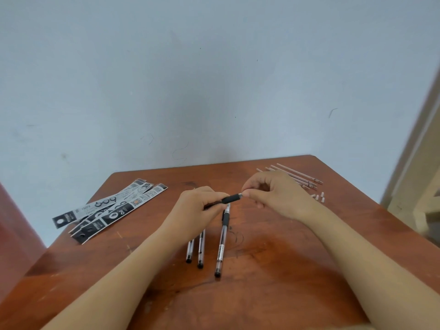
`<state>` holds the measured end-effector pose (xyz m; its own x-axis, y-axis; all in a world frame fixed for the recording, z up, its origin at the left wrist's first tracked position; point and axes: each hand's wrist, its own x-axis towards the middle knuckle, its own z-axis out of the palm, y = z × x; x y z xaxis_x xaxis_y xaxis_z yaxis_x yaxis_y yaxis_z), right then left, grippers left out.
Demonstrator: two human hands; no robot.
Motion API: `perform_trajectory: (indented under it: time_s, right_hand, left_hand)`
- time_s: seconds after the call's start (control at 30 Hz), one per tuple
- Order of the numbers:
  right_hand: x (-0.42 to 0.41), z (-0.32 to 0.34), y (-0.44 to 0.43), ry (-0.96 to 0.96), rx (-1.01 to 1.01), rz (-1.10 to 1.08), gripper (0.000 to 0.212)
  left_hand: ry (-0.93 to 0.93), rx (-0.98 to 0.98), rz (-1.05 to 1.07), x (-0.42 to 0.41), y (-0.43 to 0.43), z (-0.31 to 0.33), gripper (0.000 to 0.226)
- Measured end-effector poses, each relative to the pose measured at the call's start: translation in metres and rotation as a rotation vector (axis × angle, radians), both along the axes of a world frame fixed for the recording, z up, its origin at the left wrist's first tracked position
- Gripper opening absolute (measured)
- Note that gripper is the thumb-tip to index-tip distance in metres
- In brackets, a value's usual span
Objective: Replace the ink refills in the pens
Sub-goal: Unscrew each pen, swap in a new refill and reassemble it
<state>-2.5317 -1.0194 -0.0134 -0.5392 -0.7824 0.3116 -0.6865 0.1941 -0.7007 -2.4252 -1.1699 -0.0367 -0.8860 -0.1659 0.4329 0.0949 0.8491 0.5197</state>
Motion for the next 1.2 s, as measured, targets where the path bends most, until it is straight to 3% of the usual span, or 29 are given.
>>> perform_trajectory:
  time_s: [0.3, 0.43, 0.57, 0.67, 0.8, 0.87, 1.0, 1.07, 1.2]
  right_hand:
    - [-0.001, 0.002, 0.001, -0.001, -0.032, -0.002, 0.026]
    - [0.001, 0.002, 0.001, 0.095, 0.004, -0.028, 0.008]
    - [0.001, 0.005, 0.004, 0.128, -0.034, 0.012, 0.009]
    - [0.001, 0.006, 0.005, 0.11, -0.031, 0.03, 0.005]
    - [0.001, 0.002, 0.003, 0.083, 0.076, 0.02, 0.036]
    - [0.0, 0.0, 0.002, 0.073, 0.087, 0.016, 0.041]
    - [-0.003, 0.003, 0.005, 0.031, 0.073, 0.049, 0.008]
    - [-0.008, 0.003, 0.008, 0.001, 0.023, 0.056, 0.023]
    - [-0.008, 0.001, 0.006, 0.007, -0.059, 0.036, 0.016]
  left_hand:
    - [-0.023, 0.075, -0.012, 0.0, -0.001, 0.001, 0.029]
    - [-0.117, 0.129, -0.029, 0.0, -0.002, 0.003, 0.025]
    - [-0.184, 0.278, -0.096, 0.004, -0.006, 0.01, 0.025]
    - [-0.168, 0.261, -0.101, 0.005, -0.006, 0.011, 0.028]
    - [-0.122, 0.186, -0.092, 0.005, -0.005, 0.008, 0.025]
    - [-0.118, 0.162, -0.079, 0.004, -0.004, 0.007, 0.023]
    - [-0.105, 0.149, -0.057, 0.003, -0.004, 0.008, 0.022]
    - [-0.098, 0.146, -0.048, 0.004, -0.003, 0.009, 0.023]
    - [-0.098, 0.139, -0.047, 0.006, -0.002, 0.012, 0.024]
